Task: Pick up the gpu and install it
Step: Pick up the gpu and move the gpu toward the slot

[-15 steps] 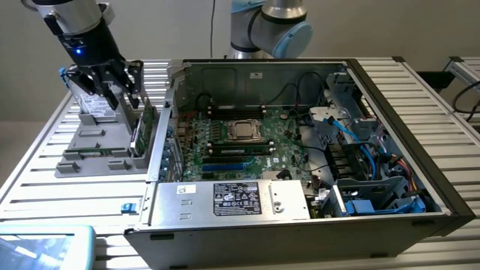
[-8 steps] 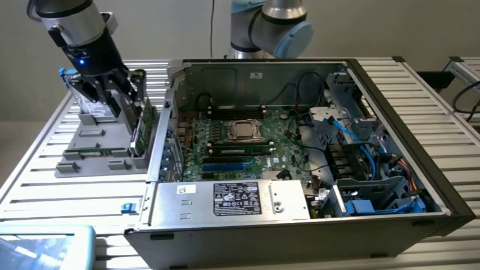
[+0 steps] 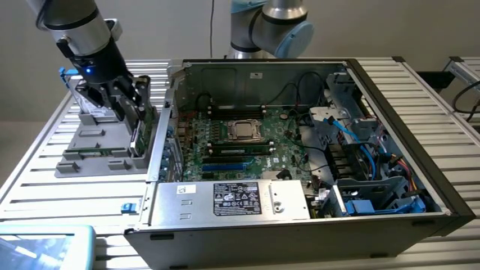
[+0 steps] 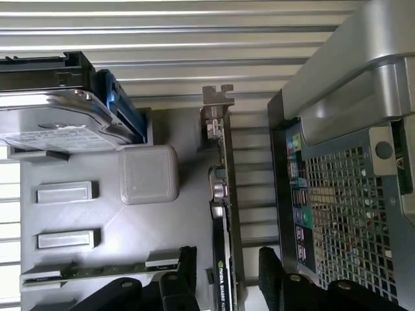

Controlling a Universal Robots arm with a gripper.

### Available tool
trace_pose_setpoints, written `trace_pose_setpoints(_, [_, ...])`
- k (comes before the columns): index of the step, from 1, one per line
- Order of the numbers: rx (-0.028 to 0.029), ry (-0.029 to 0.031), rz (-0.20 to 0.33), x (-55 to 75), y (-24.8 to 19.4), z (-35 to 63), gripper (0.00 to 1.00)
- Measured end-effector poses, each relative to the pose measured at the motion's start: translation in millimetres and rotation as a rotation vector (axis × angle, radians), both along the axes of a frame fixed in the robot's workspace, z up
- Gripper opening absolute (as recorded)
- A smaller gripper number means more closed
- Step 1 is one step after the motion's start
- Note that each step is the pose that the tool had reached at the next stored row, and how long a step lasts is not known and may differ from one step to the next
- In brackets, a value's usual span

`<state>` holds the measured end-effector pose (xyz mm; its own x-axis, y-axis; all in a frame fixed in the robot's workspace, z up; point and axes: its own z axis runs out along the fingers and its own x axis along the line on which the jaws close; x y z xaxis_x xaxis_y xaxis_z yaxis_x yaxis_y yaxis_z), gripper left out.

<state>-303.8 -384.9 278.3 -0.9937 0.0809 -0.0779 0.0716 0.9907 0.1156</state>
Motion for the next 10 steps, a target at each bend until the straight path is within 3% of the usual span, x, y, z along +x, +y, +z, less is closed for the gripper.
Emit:
trace_pose_setpoints(4, [0.0059, 0.0, -0.011, 0.0, -0.6, -6.7, 0.52])
trace_pose_setpoints(10, [0.0236, 0.0002, -0.02, -2.4, -2.5, -14.9, 0.52])
